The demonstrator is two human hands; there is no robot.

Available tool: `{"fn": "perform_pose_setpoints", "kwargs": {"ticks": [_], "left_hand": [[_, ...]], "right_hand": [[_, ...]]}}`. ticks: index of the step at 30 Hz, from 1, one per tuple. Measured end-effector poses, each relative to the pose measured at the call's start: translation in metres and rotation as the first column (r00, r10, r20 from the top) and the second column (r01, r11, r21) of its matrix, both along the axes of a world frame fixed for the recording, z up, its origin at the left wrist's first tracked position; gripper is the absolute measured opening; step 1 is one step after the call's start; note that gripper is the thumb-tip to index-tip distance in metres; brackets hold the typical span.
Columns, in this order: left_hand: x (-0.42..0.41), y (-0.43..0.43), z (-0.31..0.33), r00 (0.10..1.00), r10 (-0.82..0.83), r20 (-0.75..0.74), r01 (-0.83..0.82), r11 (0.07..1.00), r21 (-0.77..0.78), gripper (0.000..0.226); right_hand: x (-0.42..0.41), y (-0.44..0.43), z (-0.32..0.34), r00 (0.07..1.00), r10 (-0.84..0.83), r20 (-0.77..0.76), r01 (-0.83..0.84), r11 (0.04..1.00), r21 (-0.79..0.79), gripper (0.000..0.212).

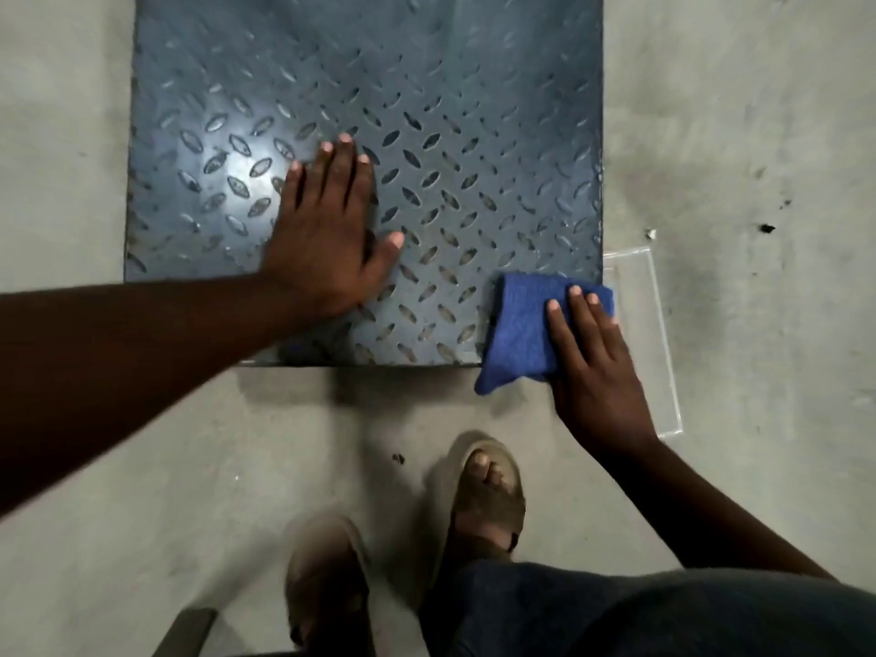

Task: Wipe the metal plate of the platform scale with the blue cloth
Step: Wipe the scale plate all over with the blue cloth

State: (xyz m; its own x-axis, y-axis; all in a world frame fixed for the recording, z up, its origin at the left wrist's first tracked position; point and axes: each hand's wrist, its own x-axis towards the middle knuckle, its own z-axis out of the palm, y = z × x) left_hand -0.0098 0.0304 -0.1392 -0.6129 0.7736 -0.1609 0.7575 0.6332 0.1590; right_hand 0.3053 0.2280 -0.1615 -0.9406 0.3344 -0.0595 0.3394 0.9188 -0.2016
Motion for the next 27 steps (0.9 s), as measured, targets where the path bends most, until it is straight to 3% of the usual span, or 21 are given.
{"fn": "perform_pose_setpoints", "kwargs": {"ticks": [2, 3, 5, 7, 9, 11, 13, 16, 19, 21, 25, 27], "left_hand": [[0.01, 0.025, -0.003, 0.995, 0.095, -0.01, -0.095, 0.995, -0.012, 0.097], [0.015, 0.029, -0.004, 0.991, 0.136, -0.017, -0.136, 0.991, -0.014, 0.098], [0.02, 0.032, -0.009, 0.984, 0.171, -0.047, -0.171, 0.985, 0.006, 0.099], [0.02, 0.031, -0.01, 0.98, 0.186, -0.063, -0.186, 0.982, 0.013, 0.099], [0.018, 0.032, -0.01, 0.98, 0.19, -0.06, -0.19, 0.982, 0.011, 0.099], [0.017, 0.034, -0.01, 0.978, 0.198, -0.062, -0.198, 0.98, 0.0, 0.1], [0.018, 0.034, -0.008, 0.977, 0.205, -0.056, -0.206, 0.979, -0.006, 0.1], [0.019, 0.035, -0.007, 0.973, 0.222, -0.057, -0.222, 0.975, 0.006, 0.099], [0.02, 0.036, -0.007, 0.97, 0.235, -0.058, -0.236, 0.972, -0.007, 0.099], [0.02, 0.037, -0.006, 0.971, 0.234, -0.056, -0.235, 0.972, -0.017, 0.099], [0.019, 0.037, -0.005, 0.97, 0.236, -0.051, -0.238, 0.971, -0.023, 0.1], [0.019, 0.036, -0.006, 0.971, 0.235, -0.048, -0.236, 0.971, -0.025, 0.1]], "right_hand": [[0.009, 0.007, 0.005, 0.993, -0.116, 0.031, 0.119, 0.979, -0.167, 0.085], [0.011, 0.005, 0.009, 0.965, -0.255, 0.064, 0.262, 0.908, -0.327, 0.074], [0.006, -0.008, 0.027, 0.857, -0.495, 0.14, 0.474, 0.653, -0.591, 0.056], [0.004, -0.013, 0.033, 0.818, -0.548, 0.174, 0.478, 0.478, -0.737, 0.066], [0.0, -0.009, 0.035, 0.793, -0.574, 0.205, 0.463, 0.349, -0.815, 0.06], [-0.015, 0.006, 0.028, 0.776, -0.592, 0.217, 0.487, 0.344, -0.803, 0.052], [-0.043, 0.027, 0.018, 0.758, -0.618, 0.208, 0.523, 0.386, -0.76, 0.064], [-0.104, 0.068, 0.011, 0.733, -0.651, 0.197, 0.521, 0.352, -0.777, 0.061], [-0.151, 0.098, 0.012, 0.73, -0.668, 0.144, 0.532, 0.423, -0.733, 0.056], [-0.149, 0.091, 0.014, 0.735, -0.665, 0.133, 0.549, 0.469, -0.692, 0.053], [-0.087, 0.041, 0.027, 0.698, -0.682, 0.217, 0.616, 0.418, -0.667, 0.038], [-0.066, 0.027, 0.028, 0.682, -0.69, 0.242, 0.629, 0.384, -0.676, 0.04]]}}
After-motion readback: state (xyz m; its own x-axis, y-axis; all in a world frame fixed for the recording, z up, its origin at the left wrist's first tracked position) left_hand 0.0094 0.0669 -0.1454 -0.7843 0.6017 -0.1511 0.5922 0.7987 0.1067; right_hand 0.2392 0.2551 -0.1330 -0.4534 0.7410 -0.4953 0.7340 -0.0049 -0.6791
